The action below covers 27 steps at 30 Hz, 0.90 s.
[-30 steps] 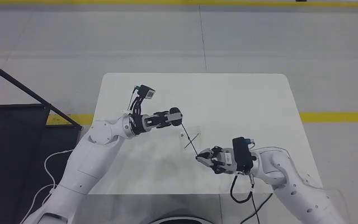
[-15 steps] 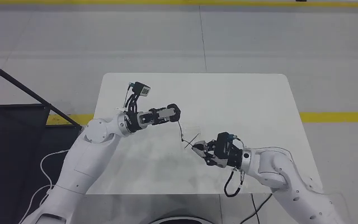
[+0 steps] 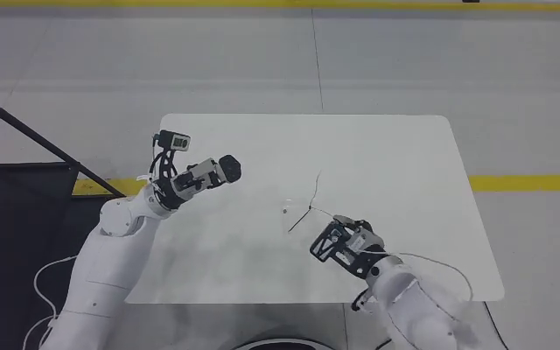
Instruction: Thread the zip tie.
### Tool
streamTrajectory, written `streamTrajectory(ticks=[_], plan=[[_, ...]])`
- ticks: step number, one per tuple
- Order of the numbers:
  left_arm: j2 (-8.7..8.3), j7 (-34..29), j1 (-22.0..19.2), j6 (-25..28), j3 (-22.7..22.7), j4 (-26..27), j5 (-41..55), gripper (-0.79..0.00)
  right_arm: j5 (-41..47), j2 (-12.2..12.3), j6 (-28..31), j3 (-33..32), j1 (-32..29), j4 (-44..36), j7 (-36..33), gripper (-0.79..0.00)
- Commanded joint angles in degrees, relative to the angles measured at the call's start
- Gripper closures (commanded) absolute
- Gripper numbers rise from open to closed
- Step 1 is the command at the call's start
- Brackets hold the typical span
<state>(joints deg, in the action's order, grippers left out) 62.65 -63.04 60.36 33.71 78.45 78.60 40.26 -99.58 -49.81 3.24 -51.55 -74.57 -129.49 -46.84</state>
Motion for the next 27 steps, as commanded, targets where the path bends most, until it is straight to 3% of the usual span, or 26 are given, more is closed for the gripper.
streamTrajectory(ticks=[1, 11, 16, 22, 25, 27], plan=[[0.00, 0.0, 0.0, 0.0, 0.0, 0.0, 0.0, -0.785, -7.4, -0.8, -0.6, 3.6, 0.7, 0.2, -3.3, 0.000], [0.00, 0.0, 0.0, 0.0, 0.0, 0.0, 0.0, -0.785, -16.8, -8.2, 3.4, 17.9, 11.4, 8.6, -19.7, 0.000], [0.00, 0.0, 0.0, 0.0, 0.0, 0.0, 0.0, -0.785, -14.6, -13.1, 5.4, 22.4, 17.4, 15.1, -29.0, 0.000], [0.00, 0.0, 0.0, 0.0, 0.0, 0.0, 0.0, -0.785, -11.1, -17.3, 6.9, 24.5, 21.1, 19.5, -32.6, 0.000], [0.00, 0.0, 0.0, 0.0, 0.0, 0.0, 0.0, -0.785, -10.5, -18.8, 7.3, 25.0, 22.0, 21.2, -33.7, -0.151], [0.00, 0.0, 0.0, 0.0, 0.0, 0.0, 0.0, -0.785, -10.5, -19.7, 7.2, 25.0, 22.3, 22.1, -34.1, -0.179]])
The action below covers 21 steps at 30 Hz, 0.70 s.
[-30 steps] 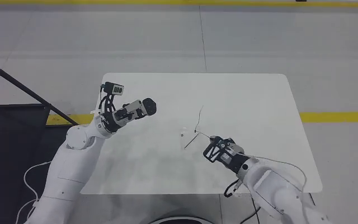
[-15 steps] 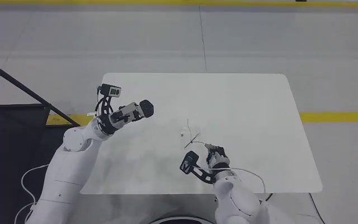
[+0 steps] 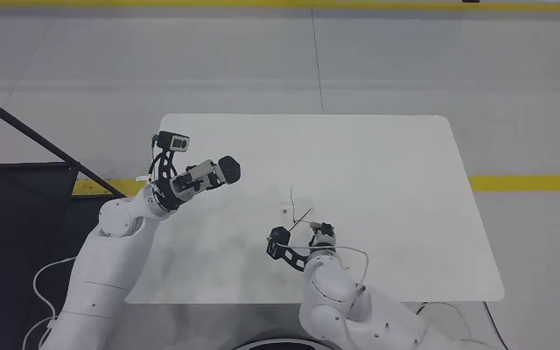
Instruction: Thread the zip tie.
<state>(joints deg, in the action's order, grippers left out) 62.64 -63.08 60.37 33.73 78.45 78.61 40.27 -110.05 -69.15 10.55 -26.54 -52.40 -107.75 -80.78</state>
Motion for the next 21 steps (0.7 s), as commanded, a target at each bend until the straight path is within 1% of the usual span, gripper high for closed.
streamTrajectory(ticks=[1, 3, 5, 9, 11, 18, 21], plan=[[0.00, 0.0, 0.0, 0.0, 0.0, 0.0, 0.0, -0.785, -0.1, -0.7, -0.1, -0.1, 0.2, 0.7, -0.5, -0.172], [0.00, 0.0, 0.0, 0.0, 0.0, 0.0, 0.0, -0.785, -0.2, -1.3, 0.1, -0.3, 0.1, 1.2, -0.8, -0.148], [0.00, 0.0, 0.0, 0.0, 0.0, 0.0, 0.0, -0.785, -0.5, -1.8, 0.6, -0.5, -0.2, 1.3, -1.2, -0.145], [0.00, 0.0, 0.0, 0.0, 0.0, 0.0, 0.0, -0.785, -1.4, -2.5, 1.3, -1.4, -1.2, 1.2, -1.8, -0.092], [0.00, 0.0, 0.0, 0.0, 0.0, 0.0, 0.0, -0.785, -2.0, -2.7, 1.7, -1.8, -1.8, 0.9, -1.7, -0.080], [0.00, 0.0, 0.0, 0.0, 0.0, 0.0, 0.0, -0.785, -4.5, -3.5, 3.4, -3.1, -4.0, 0.3, -1.4, -0.092], [0.00, 0.0, 0.0, 0.0, 0.0, 0.0, 0.0, -0.785, -5.4, -3.9, 4.1, -3.6, -4.8, 0.2, -1.2, -0.117]])
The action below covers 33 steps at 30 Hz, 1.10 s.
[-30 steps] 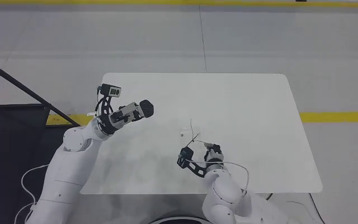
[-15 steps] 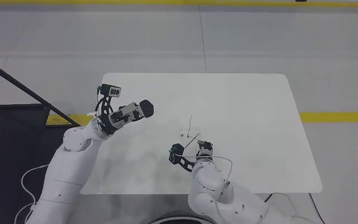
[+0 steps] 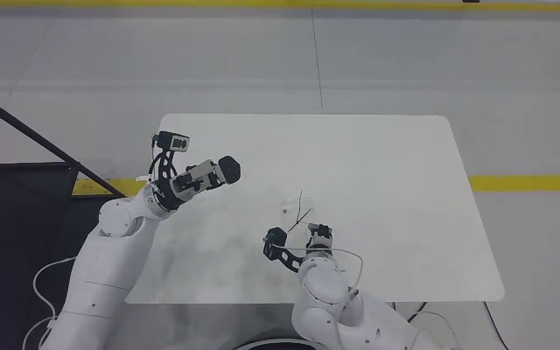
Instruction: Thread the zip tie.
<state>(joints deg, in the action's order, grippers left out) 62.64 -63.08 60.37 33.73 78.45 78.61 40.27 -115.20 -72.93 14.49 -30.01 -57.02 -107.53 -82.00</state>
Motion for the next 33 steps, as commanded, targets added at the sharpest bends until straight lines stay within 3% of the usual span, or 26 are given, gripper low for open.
streamTrajectory(ticks=[1, 3, 6, 7, 17, 20, 21, 22, 26, 30, 33], plan=[[0.00, 0.0, 0.0, 0.0, 0.0, 0.0, 0.0, -0.785, -0.5, -0.2, 0.3, -0.3, -0.4, 0.0, 0.2, -0.139], [0.00, 0.0, 0.0, 0.0, 0.0, 0.0, 0.0, -0.785, -1.0, -0.5, 0.8, -0.7, -0.9, 0.1, 0.5, -0.179], [0.00, 0.0, 0.0, 0.0, 0.0, 0.0, 0.0, -0.785, -1.8, -0.9, 1.1, -1.2, -1.5, 0.0, 1.0, -0.376], [0.00, 0.0, 0.0, 0.0, 0.0, 0.0, 0.0, -0.785, -2.0, -1.1, 1.2, -1.3, -1.7, -0.2, 1.3, -0.409], [0.00, 0.0, 0.0, 0.0, 0.0, 0.0, 0.0, -0.785, -5.0, -1.7, 1.8, -4.6, -5.2, -4.7, 3.6, -0.431], [0.00, 0.0, 0.0, 0.0, 0.0, 0.0, 0.0, -0.785, -3.9, -1.0, 2.6, -7.6, -8.2, -9.6, 6.2, -0.486], [0.00, 0.0, 0.0, 0.0, 0.0, 0.0, 0.0, -0.785, -3.5, -0.7, 3.2, -8.9, -9.4, -11.2, 7.4, -0.594], [0.00, 0.0, 0.0, 0.0, 0.0, 0.0, 0.0, -0.785, -3.0, -0.4, 2.7, -10.5, -10.5, -13.2, 9.3, -0.785], [0.00, 0.0, 0.0, 0.0, 0.0, 0.0, 0.0, -0.785, 0.2, 1.1, -0.5, -19.2, -16.7, -20.4, 21.9, -0.785], [0.00, 0.0, 0.0, 0.0, 0.0, 0.0, 0.0, -0.785, 7.1, 2.4, -6.6, -29.8, -24.6, -25.5, 39.1, -0.785], [0.00, 0.0, 0.0, 0.0, 0.0, 0.0, 0.0, -0.785, 14.0, 3.2, -7.9, -37.5, -29.8, -26.4, 51.8, -0.785]])
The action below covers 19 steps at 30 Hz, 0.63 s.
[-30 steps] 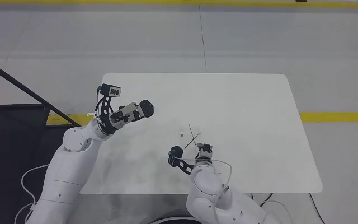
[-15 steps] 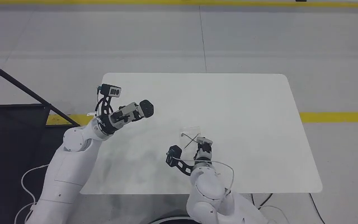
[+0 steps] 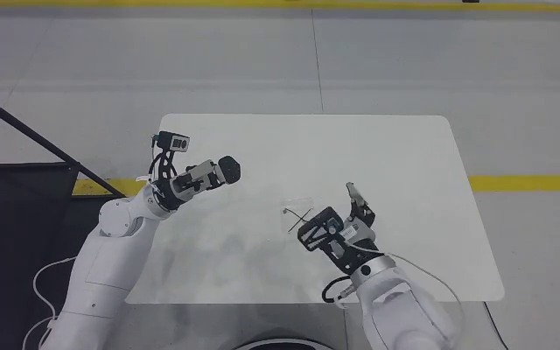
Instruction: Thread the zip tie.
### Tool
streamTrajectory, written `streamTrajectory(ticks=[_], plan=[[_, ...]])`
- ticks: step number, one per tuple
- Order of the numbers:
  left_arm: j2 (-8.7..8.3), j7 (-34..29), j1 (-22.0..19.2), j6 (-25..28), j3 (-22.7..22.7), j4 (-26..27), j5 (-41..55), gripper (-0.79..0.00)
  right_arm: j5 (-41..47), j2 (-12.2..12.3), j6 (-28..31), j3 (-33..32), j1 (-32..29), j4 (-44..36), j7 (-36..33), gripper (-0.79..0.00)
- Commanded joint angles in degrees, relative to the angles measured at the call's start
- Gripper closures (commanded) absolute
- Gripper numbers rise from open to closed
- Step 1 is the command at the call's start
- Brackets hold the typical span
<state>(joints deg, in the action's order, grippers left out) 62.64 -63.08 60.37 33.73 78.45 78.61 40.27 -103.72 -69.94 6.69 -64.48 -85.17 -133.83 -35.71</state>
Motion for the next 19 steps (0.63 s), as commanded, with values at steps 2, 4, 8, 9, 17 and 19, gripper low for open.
streamTrajectory(ticks=[2, 4, 8, 9, 17, 19], plan=[[0.00, 0.0, 0.0, 0.0, 0.0, 0.0, 0.0, -0.785, 7.2, 0.5, 0.3, -7.6, -4.4, -0.4, 13.0, -0.785], [0.00, 0.0, 0.0, 0.0, 0.0, 0.0, 0.0, -0.785, 11.3, 0.8, 0.4, -11.9, -6.8, -0.3, 19.6, -0.785], [0.00, 0.0, 0.0, 0.0, 0.0, 0.0, 0.0, -0.785, 19.1, 1.0, 2.1, -18.4, -10.1, 0.9, 29.8, -0.785], [0.00, 0.0, 0.0, 0.0, 0.0, 0.0, 0.0, -0.785, 20.4, 1.1, 2.9, -19.7, -10.7, 1.4, 31.3, -0.785], [0.00, 0.0, 0.0, 0.0, 0.0, 0.0, 0.0, -0.785, 20.7, 1.1, 3.3, -20.1, -10.9, 1.6, 31.7, -0.784], [0.00, 0.0, 0.0, 0.0, 0.0, 0.0, 0.0, -0.784, 20.7, 1.1, 3.3, -20.1, -10.9, 1.6, 31.7, -0.784]])
